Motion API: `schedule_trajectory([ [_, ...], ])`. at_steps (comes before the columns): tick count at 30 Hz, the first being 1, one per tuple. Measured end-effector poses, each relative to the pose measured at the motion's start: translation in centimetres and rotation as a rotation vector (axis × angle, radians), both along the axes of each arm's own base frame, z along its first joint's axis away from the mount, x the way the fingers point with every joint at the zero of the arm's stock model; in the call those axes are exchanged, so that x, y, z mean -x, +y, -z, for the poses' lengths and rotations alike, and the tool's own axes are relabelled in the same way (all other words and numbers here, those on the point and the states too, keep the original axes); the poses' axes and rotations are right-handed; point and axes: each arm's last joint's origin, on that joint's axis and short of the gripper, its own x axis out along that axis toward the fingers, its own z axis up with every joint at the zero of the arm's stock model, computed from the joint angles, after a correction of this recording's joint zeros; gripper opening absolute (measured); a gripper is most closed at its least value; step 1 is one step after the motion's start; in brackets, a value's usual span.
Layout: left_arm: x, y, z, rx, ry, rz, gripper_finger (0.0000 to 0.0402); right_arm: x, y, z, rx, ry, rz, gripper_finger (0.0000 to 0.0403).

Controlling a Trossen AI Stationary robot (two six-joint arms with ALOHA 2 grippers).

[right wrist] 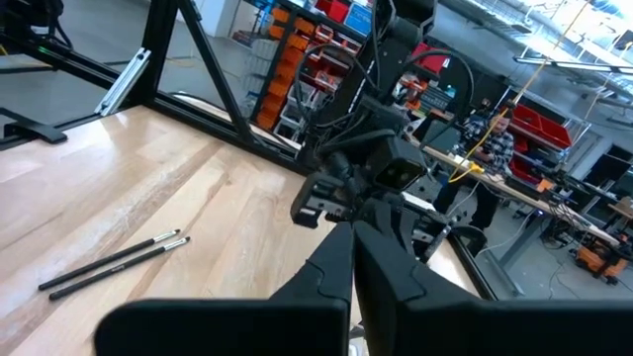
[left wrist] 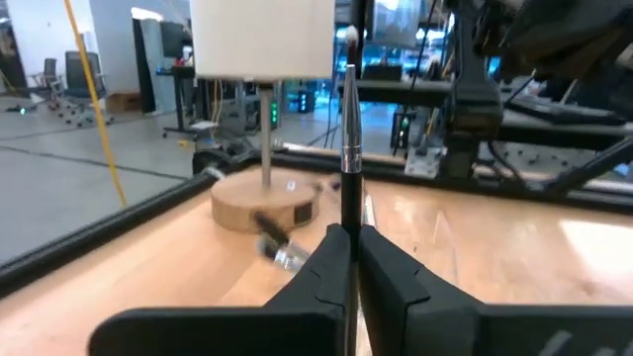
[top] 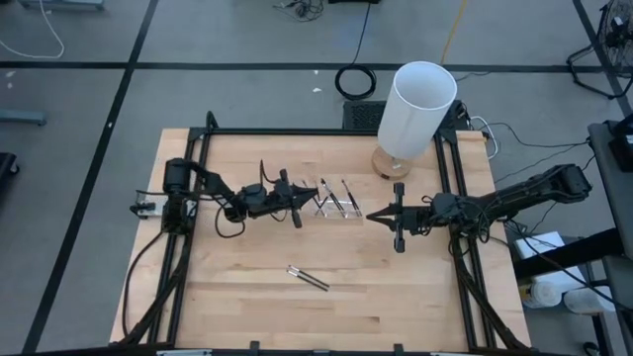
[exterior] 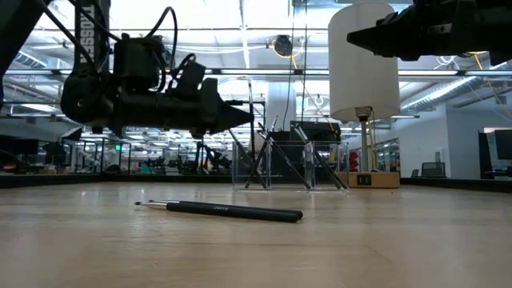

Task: Put items in baskets/containers
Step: Put the black eyeshadow brush into the left section of the transparent organizer

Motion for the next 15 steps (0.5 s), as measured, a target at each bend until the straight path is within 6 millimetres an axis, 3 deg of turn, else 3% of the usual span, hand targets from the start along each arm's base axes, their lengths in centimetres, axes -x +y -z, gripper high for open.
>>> schedule_trajectory([
  [15,-1.4,-0.2,1.8,0.009,0.01,0.01,0.001,0.0,0.0,0.1,-0.003,0.01,-0.003,0.0],
])
